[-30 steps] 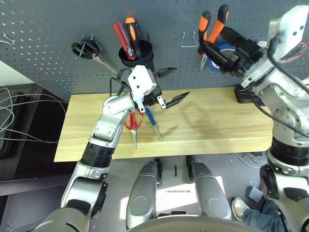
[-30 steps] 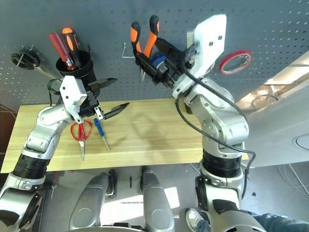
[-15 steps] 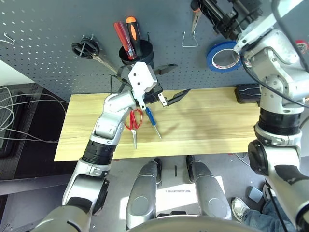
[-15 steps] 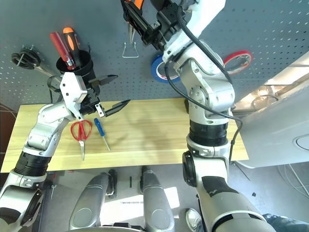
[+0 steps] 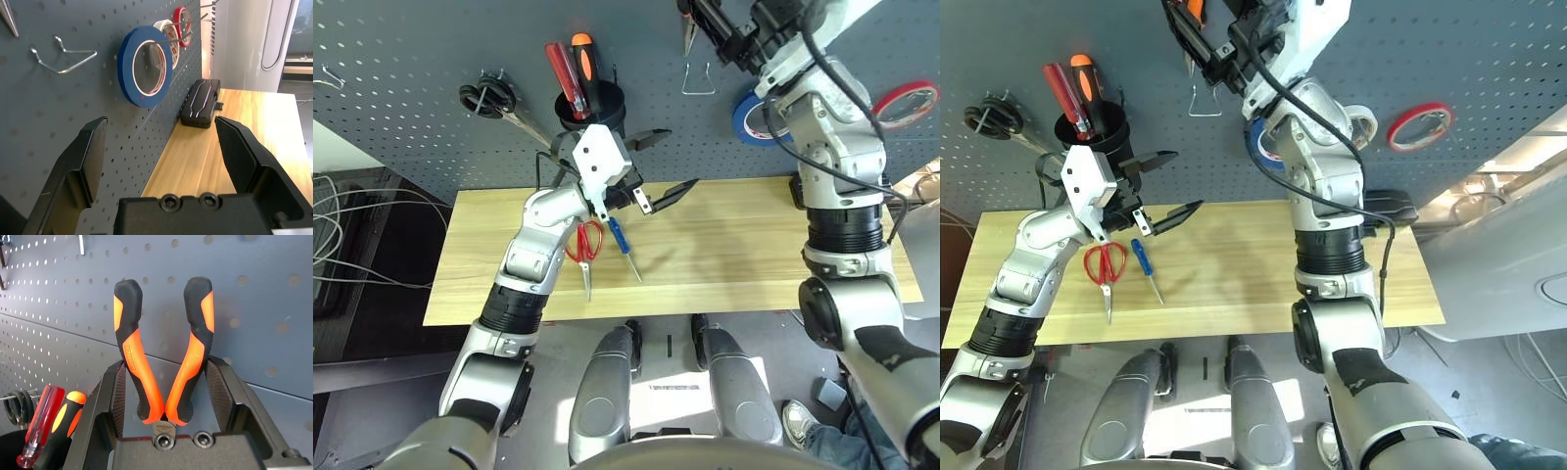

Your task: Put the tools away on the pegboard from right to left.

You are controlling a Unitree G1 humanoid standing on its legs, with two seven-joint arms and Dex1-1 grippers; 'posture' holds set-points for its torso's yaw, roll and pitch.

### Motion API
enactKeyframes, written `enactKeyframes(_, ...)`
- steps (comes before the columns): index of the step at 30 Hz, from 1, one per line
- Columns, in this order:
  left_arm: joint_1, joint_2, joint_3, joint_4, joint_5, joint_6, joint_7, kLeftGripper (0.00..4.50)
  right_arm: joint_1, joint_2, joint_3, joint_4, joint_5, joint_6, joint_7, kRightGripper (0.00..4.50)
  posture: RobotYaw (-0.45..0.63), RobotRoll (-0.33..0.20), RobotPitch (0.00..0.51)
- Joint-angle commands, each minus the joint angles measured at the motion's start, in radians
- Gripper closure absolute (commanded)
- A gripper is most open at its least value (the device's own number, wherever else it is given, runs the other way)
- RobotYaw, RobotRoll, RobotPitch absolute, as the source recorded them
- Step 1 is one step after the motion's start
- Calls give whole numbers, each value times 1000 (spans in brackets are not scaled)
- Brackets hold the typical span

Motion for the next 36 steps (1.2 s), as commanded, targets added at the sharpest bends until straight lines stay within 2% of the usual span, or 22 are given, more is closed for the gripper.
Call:
enactKeyframes(1, 26, 7, 2, -13, 3, 7, 6, 0, 29, 5, 17, 7, -25, -40, 2, 1765, 120, 0, 333)
enactKeyframes(14, 25, 13, -3, -6, 8, 10, 5, 0, 77, 16, 20, 2, -62, -48, -26, 1765, 119, 0, 338)
enactKeyframes(24, 30, 19, -6, -6, 11, 10, 2, 0, 41, 37, 16, -19, -51, -42, -50, 1769, 118, 0, 344)
enactKeyframes(36, 36, 33, -6, -16, 6, 22, -6, 0, 20, 34, 57, -174, -66, 29, -62, 1777, 113, 0, 361)
